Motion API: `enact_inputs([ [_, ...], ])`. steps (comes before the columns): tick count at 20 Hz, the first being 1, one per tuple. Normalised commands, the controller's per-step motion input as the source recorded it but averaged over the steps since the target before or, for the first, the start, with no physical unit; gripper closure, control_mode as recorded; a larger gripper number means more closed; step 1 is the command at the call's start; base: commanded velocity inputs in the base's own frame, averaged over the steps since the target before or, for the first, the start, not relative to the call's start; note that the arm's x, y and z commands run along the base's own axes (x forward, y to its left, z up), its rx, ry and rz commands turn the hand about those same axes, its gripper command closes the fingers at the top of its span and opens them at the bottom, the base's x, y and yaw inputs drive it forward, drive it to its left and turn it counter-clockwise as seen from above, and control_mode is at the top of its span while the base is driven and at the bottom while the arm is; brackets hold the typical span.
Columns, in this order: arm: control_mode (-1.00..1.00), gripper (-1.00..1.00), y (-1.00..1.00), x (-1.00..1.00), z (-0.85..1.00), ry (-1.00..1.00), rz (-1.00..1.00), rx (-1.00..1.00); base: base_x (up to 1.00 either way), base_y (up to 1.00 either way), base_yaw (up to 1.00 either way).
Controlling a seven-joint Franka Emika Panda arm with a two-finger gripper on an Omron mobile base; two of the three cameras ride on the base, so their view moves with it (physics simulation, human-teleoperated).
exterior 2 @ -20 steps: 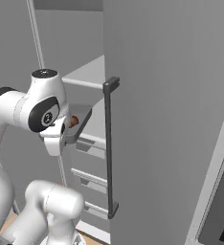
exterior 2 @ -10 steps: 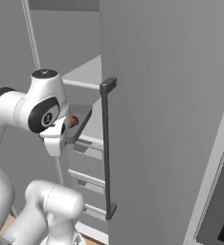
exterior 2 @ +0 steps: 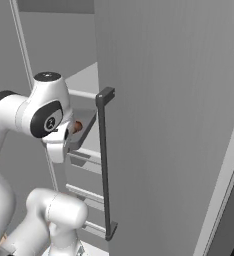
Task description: Take the meat container that has the chicken drumstick and place it on the second highest rack of the freezer. Then take the vegetable container that has the carrot and sweet potato and place it on the highest rack of the freezer.
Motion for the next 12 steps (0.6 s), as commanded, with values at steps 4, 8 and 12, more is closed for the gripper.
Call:
enact_inputs([
  [4, -1.0, 1.0, 0.15, 0.0, -0.31, 0.0, -0.04, 0.0, 0.03, 0.0, 0.0],
  [8, -1.0, 1.0, 0.28, 0.31, -0.27, 0.0, -0.12, 0.0, 0.0, 0.0, 0.0],
  [12, -1.0, 1.0, 0.04, 0.56, -0.13, 0.0, -0.15, 0.01, 0.0, 0.0, 0.0],
])
